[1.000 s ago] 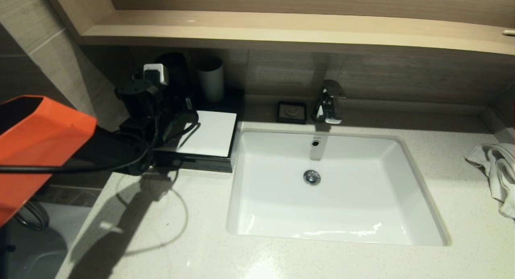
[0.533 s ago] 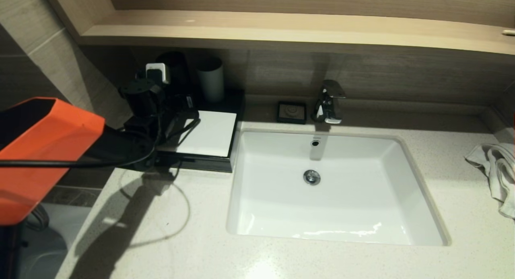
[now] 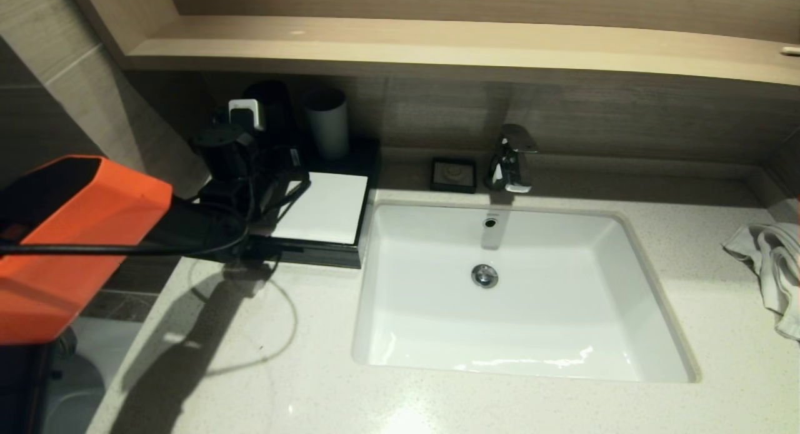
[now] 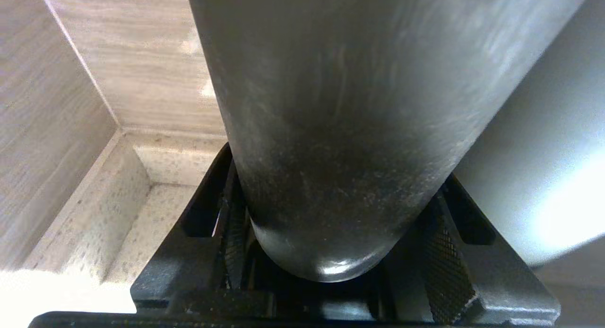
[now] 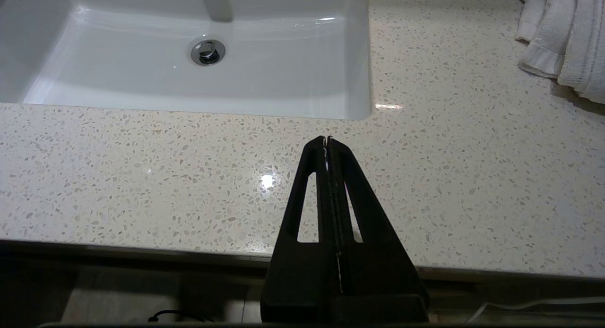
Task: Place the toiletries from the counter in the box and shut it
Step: Place the cup on the storage box
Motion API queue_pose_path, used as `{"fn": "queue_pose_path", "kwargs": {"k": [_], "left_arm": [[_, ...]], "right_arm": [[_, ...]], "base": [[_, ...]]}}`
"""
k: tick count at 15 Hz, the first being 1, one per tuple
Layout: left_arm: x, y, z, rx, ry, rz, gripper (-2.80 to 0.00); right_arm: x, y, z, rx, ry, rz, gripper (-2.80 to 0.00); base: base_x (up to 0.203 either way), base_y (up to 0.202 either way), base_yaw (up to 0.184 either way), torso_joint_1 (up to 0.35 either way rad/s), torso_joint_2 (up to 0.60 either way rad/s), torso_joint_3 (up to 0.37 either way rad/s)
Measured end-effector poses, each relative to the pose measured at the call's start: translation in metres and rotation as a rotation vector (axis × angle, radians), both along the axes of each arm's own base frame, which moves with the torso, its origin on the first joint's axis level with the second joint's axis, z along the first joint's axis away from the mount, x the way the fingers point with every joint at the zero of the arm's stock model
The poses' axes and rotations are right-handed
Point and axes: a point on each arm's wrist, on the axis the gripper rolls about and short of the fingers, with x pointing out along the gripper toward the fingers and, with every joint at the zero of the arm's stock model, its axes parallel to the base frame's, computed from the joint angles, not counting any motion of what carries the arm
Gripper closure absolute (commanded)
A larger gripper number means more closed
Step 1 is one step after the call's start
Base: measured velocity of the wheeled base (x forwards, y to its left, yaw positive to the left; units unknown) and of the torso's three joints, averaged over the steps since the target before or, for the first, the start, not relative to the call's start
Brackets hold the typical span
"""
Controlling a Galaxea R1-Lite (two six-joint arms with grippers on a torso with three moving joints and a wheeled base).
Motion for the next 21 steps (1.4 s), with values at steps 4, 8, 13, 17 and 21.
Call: {"fn": "queue_pose_path", "kwargs": {"k": [4, 8, 13, 17, 21], "left_arm": [[0.004, 0.001, 0.000, 0.000, -0.002, 0.003, 0.00], [0.008, 0.001, -0.001, -0.001, -0.008, 0.005, 0.00], [0.012, 0.003, -0.002, -0.001, -0.006, 0.010, 0.00], [0.015, 0.002, -0.001, -0.003, -0.017, 0.010, 0.00], [0.016, 0.002, -0.001, -0.003, -0.017, 0.009, 0.00]], "right_arm": [[0.000, 0.000, 0.000, 0.001, 0.000, 0.000, 0.00], [0.000, 0.000, 0.000, 0.001, 0.000, 0.000, 0.00], [0.000, 0.000, 0.000, 0.000, 0.000, 0.000, 0.00], [0.000, 0.000, 0.000, 0.001, 0.000, 0.000, 0.00], [0.000, 0.000, 0.000, 0.001, 0.000, 0.000, 0.00]], "base": [[0.000, 0.000, 0.000, 0.000, 0.00, 0.000], [0.000, 0.000, 0.000, 0.000, 0.00, 0.000], [0.000, 0.000, 0.000, 0.000, 0.00, 0.000], [0.000, 0.000, 0.000, 0.000, 0.00, 0.000], [0.000, 0.000, 0.000, 0.000, 0.00, 0.000]]}}
